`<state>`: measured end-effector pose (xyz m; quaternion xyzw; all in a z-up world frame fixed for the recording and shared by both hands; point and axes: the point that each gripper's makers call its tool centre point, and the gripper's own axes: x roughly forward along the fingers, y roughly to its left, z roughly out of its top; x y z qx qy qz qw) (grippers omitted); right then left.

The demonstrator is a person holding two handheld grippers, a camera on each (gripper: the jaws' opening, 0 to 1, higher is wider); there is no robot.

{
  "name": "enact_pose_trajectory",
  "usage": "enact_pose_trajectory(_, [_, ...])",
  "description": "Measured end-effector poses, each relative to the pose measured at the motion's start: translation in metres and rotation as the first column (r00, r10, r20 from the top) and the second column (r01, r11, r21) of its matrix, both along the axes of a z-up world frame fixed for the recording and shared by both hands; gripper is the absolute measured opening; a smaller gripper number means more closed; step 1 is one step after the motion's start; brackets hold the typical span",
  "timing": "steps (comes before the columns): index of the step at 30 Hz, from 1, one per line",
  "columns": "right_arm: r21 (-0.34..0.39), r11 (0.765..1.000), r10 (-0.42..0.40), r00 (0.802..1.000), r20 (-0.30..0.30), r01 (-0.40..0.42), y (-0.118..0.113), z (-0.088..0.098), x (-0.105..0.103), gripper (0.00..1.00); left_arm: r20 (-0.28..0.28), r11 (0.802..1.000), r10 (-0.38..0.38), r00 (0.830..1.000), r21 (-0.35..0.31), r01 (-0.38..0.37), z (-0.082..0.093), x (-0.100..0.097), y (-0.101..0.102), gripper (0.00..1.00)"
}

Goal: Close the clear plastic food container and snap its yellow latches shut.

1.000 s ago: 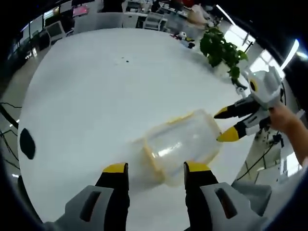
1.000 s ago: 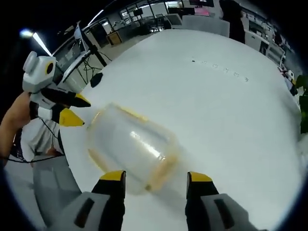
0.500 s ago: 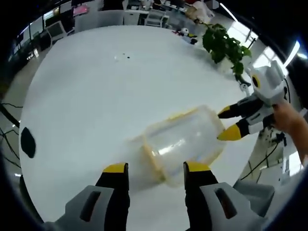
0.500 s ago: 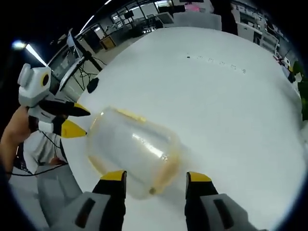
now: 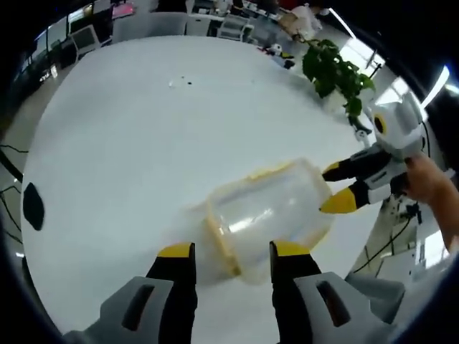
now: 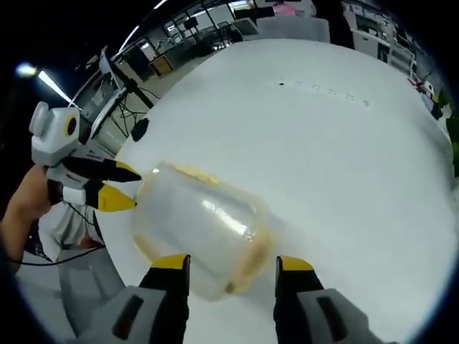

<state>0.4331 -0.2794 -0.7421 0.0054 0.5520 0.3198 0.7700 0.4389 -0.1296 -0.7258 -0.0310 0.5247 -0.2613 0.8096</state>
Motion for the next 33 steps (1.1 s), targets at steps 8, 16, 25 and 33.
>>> enact_pose_trajectory(8, [0.025, 1.0, -0.005, 1.0, -0.009, 0.005, 0.002, -0.001, 0.0, 0.44, -0.019, 1.0, -0.011, 1.0, 0.0, 0.011, -0.009, -0.006, -0.004, 0.37])
enact_pose_trajectory(16, [0.046, 0.999, 0.02, 1.0, -0.008, -0.02, 0.007, 0.0, -0.001, 0.4, -0.014, 1.0, -0.012, 1.0, -0.015, 0.012, -0.01, -0.004, -0.006, 0.35])
enact_pose_trajectory(25, [0.064, 0.997, 0.046, 0.999, -0.005, -0.045, 0.008, -0.001, 0.001, 0.4, -0.002, 0.999, -0.025, 1.0, -0.029, 0.025, -0.01, -0.001, -0.01, 0.34])
enact_pose_trajectory(33, [0.085, 0.995, 0.056, 0.998, -0.015, -0.055, 0.009, -0.002, 0.0, 0.38, 0.028, 0.999, -0.031, 0.999, -0.02, 0.031, -0.01, 0.002, -0.012, 0.32])
